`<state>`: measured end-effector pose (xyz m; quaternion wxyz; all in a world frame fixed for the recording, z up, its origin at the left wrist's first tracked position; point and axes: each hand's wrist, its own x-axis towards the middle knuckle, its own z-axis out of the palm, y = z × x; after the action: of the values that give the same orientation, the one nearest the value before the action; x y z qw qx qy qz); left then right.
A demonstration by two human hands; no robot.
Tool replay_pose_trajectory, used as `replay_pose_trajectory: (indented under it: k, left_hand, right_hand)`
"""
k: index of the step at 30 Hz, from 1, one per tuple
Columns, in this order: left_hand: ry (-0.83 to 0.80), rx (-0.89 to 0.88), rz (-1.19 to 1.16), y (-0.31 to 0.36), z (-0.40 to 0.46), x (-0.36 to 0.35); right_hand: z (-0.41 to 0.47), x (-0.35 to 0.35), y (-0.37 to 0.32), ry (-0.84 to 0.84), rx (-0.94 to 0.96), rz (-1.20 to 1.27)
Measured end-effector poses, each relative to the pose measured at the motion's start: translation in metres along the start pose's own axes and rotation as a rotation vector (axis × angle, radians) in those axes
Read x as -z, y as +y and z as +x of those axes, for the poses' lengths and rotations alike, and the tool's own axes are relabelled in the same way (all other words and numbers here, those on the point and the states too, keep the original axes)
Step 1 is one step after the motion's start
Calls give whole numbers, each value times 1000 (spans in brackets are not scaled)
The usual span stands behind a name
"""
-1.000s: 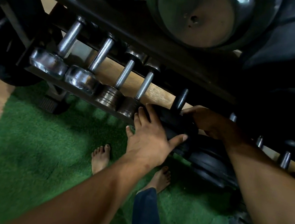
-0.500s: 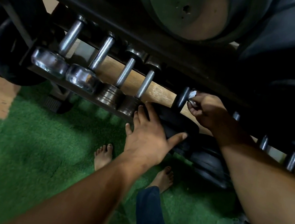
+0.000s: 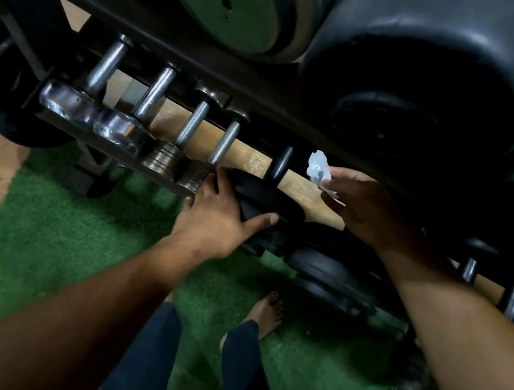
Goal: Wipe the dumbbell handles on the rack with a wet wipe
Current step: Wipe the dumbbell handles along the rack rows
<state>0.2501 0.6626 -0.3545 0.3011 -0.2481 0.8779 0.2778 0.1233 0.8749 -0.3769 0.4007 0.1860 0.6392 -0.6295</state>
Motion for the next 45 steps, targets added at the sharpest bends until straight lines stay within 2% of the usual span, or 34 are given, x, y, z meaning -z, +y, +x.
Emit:
replay_pose_trajectory:
  k: [4, 6, 8, 10, 16, 20, 26, 30, 34, 38, 45]
  left_hand:
    - [-12, -8, 23, 1, -2, 1]
    - [4, -17, 9, 1, -2, -1]
    - [26, -26, -17, -1, -3, -5]
    - [60, -41, -35, -3, -2, -9]
    - [195, -77, -75, -5, -18, -31]
    - [181, -119, -12, -3, -38, -30]
    - [166, -233, 64, 8, -66, -29]
    - [194, -378, 116, 24, -78, -37]
    - [131, -467, 124, 46, -84, -56]
    - [62, -434, 106, 65, -82, -73]
    - [109, -259, 229, 105, -69, -108]
  right_hand:
    - [-22, 29, 3, 63, 108, -236]
    - [-33, 43, 7, 43, 142, -336]
    - [-40, 54, 14, 54, 160, -307]
    - [-48, 58, 20, 155, 191, -263]
    - [-56, 52, 41, 280, 308, -350]
    - [-60, 54, 45, 326, 304, -259]
    - [-67, 48, 45, 366, 278, -290]
    - [-64, 47, 45, 374, 255, -372]
    - [-61, 54, 47, 372, 220, -403]
    - [-62, 54, 43, 336, 236, -417]
    - [-48, 78, 45, 341, 310, -750]
